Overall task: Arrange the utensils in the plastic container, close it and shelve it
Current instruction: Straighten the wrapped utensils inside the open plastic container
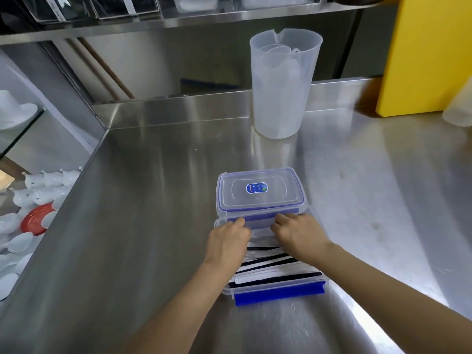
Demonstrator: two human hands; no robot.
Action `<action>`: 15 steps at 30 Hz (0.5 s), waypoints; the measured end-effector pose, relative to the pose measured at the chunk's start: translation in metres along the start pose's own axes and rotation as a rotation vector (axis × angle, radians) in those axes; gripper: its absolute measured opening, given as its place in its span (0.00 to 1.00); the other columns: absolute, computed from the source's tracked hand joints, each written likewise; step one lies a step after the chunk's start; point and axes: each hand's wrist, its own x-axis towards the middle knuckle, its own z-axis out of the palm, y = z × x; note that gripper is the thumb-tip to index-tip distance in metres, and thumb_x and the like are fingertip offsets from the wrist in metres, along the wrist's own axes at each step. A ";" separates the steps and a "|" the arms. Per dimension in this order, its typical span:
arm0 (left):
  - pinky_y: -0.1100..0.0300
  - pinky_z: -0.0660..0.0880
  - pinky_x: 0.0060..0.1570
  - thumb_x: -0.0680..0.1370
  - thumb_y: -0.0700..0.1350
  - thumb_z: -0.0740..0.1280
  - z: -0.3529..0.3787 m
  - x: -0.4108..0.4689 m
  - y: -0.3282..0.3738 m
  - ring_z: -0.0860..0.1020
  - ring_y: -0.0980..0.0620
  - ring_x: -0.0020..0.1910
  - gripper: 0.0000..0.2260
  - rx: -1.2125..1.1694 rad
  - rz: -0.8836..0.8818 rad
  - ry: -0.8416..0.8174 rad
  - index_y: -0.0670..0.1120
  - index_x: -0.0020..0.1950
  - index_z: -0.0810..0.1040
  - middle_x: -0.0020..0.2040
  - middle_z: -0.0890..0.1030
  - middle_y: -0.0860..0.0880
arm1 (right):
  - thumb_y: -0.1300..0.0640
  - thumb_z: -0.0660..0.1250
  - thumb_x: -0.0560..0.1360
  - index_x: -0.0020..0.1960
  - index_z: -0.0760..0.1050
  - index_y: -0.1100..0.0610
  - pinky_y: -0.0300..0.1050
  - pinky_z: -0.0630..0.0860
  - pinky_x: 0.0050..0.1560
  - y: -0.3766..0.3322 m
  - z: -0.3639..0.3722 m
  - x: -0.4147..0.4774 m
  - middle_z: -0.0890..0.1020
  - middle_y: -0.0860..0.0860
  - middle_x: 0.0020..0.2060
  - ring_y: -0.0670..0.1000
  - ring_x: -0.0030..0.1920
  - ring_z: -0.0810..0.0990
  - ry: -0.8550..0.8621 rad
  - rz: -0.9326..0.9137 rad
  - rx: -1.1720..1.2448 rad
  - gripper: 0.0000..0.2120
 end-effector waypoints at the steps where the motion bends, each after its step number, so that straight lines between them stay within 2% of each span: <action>1: 0.56 0.75 0.45 0.78 0.36 0.61 0.000 -0.001 0.000 0.77 0.46 0.52 0.11 0.003 -0.001 -0.001 0.42 0.58 0.77 0.55 0.77 0.46 | 0.61 0.83 0.46 0.31 0.80 0.60 0.43 0.77 0.22 0.001 0.000 0.000 0.81 0.55 0.26 0.53 0.24 0.79 0.023 -0.003 0.000 0.17; 5: 0.57 0.76 0.47 0.79 0.40 0.61 0.003 0.000 0.001 0.77 0.47 0.52 0.10 -0.036 -0.014 0.020 0.42 0.59 0.77 0.55 0.78 0.46 | 0.61 0.84 0.45 0.36 0.81 0.61 0.45 0.79 0.25 -0.001 0.004 0.003 0.83 0.56 0.30 0.55 0.27 0.81 0.053 -0.015 -0.010 0.21; 11: 0.56 0.73 0.46 0.77 0.34 0.60 -0.001 0.006 -0.002 0.77 0.44 0.51 0.10 -0.057 -0.050 -0.012 0.40 0.55 0.76 0.53 0.76 0.43 | 0.59 0.85 0.41 0.38 0.81 0.60 0.48 0.80 0.26 -0.003 0.017 0.010 0.83 0.57 0.31 0.56 0.27 0.82 -0.027 -0.007 -0.080 0.26; 13: 0.55 0.73 0.42 0.76 0.33 0.62 -0.001 0.006 -0.004 0.78 0.43 0.49 0.07 -0.106 -0.044 -0.002 0.40 0.51 0.77 0.50 0.77 0.43 | 0.59 0.85 0.42 0.38 0.81 0.60 0.48 0.80 0.26 -0.001 0.017 0.010 0.84 0.56 0.31 0.56 0.27 0.82 -0.018 -0.008 -0.075 0.26; 15: 0.57 0.72 0.34 0.72 0.33 0.68 0.001 0.006 -0.009 0.79 0.44 0.40 0.03 -0.219 -0.017 0.118 0.40 0.42 0.79 0.42 0.79 0.44 | 0.60 0.84 0.44 0.38 0.81 0.61 0.47 0.80 0.25 -0.001 0.016 0.011 0.83 0.57 0.31 0.56 0.26 0.82 0.017 -0.016 -0.081 0.24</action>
